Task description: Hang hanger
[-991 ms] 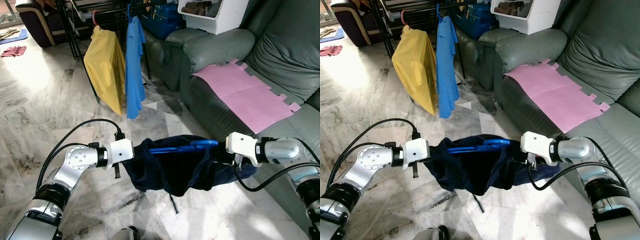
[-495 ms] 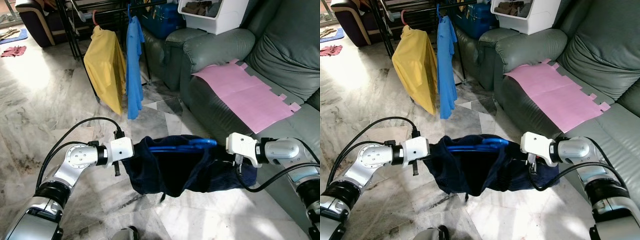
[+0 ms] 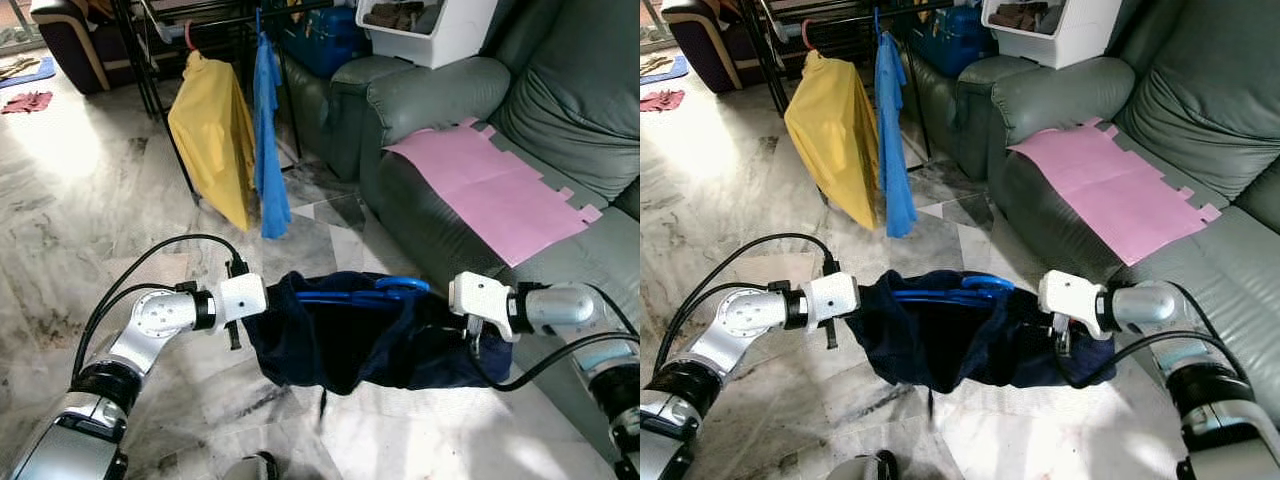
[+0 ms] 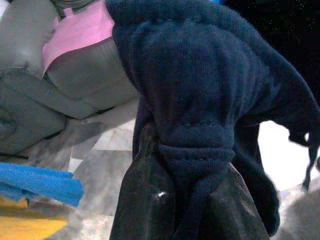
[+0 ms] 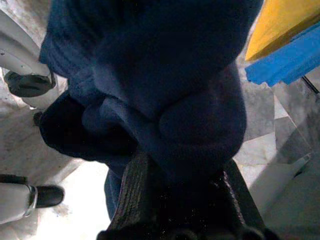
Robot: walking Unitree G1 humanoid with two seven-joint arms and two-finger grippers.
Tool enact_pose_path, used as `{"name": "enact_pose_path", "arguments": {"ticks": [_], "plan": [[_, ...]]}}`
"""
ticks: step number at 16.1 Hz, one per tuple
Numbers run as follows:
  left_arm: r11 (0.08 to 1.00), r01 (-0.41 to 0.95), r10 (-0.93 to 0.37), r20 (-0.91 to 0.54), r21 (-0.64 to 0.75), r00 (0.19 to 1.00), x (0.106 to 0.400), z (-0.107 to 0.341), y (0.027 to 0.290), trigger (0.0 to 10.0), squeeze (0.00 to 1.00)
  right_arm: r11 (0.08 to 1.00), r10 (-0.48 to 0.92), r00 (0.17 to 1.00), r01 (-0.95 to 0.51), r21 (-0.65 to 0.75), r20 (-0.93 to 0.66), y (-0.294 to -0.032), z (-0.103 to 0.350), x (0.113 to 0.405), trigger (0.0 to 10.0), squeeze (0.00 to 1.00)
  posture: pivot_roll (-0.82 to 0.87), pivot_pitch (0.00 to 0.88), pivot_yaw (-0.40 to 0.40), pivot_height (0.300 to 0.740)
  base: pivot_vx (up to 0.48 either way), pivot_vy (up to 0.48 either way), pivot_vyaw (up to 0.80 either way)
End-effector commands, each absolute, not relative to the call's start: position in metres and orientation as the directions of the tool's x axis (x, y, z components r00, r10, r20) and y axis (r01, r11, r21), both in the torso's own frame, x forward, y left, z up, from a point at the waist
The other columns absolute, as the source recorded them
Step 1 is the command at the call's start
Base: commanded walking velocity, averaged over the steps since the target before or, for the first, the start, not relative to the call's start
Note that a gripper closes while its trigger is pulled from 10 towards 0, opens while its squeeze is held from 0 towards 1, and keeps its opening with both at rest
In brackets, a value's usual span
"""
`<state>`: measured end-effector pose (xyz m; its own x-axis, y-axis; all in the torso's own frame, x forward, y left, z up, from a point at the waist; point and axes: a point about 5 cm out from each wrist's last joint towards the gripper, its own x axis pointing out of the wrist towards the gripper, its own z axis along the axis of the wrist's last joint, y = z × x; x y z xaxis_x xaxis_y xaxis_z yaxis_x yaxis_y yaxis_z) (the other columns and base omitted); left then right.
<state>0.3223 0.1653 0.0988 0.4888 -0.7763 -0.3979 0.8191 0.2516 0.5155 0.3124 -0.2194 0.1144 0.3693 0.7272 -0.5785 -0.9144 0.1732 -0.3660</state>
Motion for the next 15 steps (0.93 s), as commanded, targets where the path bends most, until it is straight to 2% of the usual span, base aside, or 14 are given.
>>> {"name": "enact_pose_path", "arguments": {"ticks": [1,3,6,8,10,12,14,15], "plan": [[0.318,0.78,-0.768,-0.337,0.539,0.545,0.331,0.112,0.169,10.0,1.0,0.166,0.732,0.368,-0.913,-0.373,-0.574,-0.219,0.117,0.312,0.0,0.0,-0.01,0.093,-0.008,0.74,0.0,0.0,0.0],[0.192,0.773,-0.776,-0.389,0.605,0.496,0.326,0.112,0.165,10.0,1.0,0.195,0.725,0.403,-0.898,-0.395,-0.559,-0.22,0.117,0.313,0.0,0.0,-0.01,0.096,-0.009,0.74,0.0,0.0,0.0],[0.182,0.74,-0.791,-0.351,0.647,0.501,0.324,0.116,0.159,10.0,1.0,0.317,0.699,0.51,-0.85,-0.421,-0.502,-0.221,0.114,0.317,0.0,0.0,0.0,0.097,-0.005,0.74,0.0,0.0,0.0],[0.316,0.729,-0.764,-0.293,0.607,0.575,0.326,0.113,0.166,10.0,1.0,0.421,0.655,0.591,-0.803,-0.422,-0.47,-0.221,0.104,0.315,0.0,0.0,0.0,0.105,-0.002,0.74,0.0,0.0,0.0],[0.511,0.706,-0.709,-0.223,0.491,0.669,0.33,0.112,0.177,10.0,1.0,0.548,0.597,0.683,-0.73,-0.408,-0.42,-0.224,0.098,0.315,0.0,0.0,-0.01,0.108,-0.003,0.74,0.0,0.0,0.0],[0.629,0.653,-0.658,-0.158,0.422,0.736,0.332,0.112,0.183,10.0,1.0,0.62,0.554,0.732,-0.681,-0.389,-0.398,-0.226,0.093,0.313,0.0,0.0,-0.01,0.111,-0.004,0.74,0.0,0.0,0.0],[0.776,0.529,-0.539,-0.075,0.343,0.839,0.334,0.112,0.192,10.0,1.0,0.712,0.487,0.792,-0.604,-0.358,-0.367,-0.229,0.089,0.312,0.0,0.0,-0.01,0.114,-0.005,0.74,0.0,0.0,0.0],[0.861,0.421,-0.431,-0.029,0.287,0.902,0.335,0.112,0.196,10.0,1.0,0.773,0.436,0.834,-0.539,-0.334,-0.339,-0.231,0.089,0.312,0.0,0.0,-0.01,0.114,-0.004,0.74,0.0,0.0,0.0]]}}
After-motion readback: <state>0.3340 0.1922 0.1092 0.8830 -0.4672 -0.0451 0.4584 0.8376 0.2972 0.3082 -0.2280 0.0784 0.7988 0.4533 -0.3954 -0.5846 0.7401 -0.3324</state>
